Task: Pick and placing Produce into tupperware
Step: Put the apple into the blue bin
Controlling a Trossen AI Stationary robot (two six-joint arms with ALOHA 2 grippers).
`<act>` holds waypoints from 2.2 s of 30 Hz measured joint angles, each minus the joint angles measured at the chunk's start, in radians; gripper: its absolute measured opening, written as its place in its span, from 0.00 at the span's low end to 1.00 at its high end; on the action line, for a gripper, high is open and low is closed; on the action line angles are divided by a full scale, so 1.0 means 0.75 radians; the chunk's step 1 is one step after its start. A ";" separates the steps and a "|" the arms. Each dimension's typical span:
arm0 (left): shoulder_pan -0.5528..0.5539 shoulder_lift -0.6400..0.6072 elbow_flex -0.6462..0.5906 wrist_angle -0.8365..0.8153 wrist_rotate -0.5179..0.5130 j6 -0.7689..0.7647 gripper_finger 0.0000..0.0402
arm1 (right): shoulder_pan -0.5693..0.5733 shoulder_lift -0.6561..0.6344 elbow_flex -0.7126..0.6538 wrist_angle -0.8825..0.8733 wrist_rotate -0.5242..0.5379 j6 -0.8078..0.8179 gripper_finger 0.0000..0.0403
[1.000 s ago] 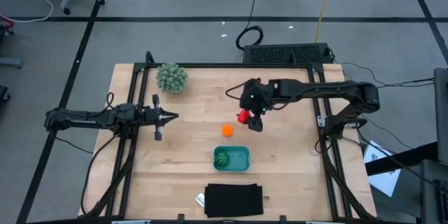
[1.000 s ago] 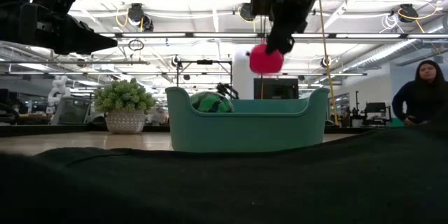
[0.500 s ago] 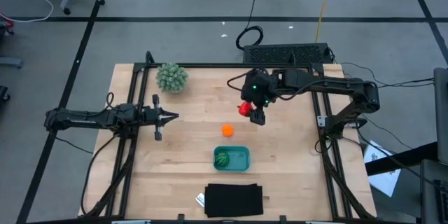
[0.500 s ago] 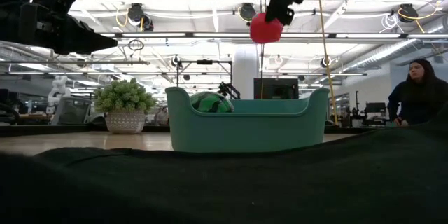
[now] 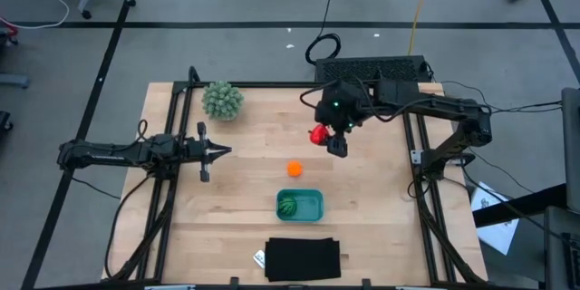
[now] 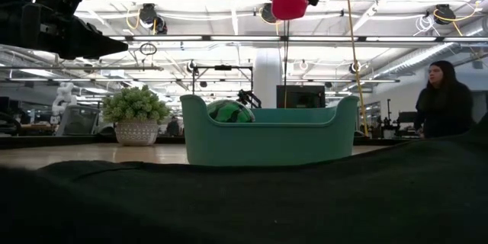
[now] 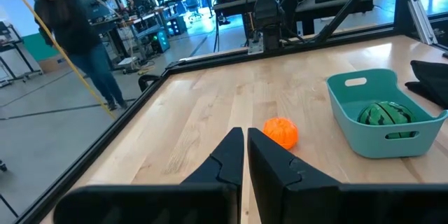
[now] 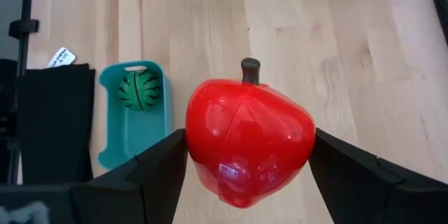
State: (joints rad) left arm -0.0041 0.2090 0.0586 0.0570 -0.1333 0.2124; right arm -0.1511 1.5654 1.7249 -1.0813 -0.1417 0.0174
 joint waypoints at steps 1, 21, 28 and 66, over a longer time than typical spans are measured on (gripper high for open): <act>0.000 0.000 0.000 0.000 0.000 0.000 0.06 | 0.003 0.000 0.000 -0.004 0.000 0.001 0.66; 0.000 0.000 0.000 0.022 -0.012 -0.007 0.06 | 0.215 0.151 0.000 0.030 -0.025 0.082 0.66; 0.000 0.000 0.000 0.022 -0.012 -0.012 0.06 | 0.285 0.181 0.000 0.059 -0.032 0.103 0.66; 0.000 0.000 0.000 -0.018 -0.010 -0.016 0.06 | 0.433 0.295 -0.358 0.516 -0.094 -0.095 0.66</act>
State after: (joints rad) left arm -0.0044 0.2089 0.0586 0.0434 -0.1406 0.2002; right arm 0.1734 1.7866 1.4563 -0.6940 -0.2123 -0.0539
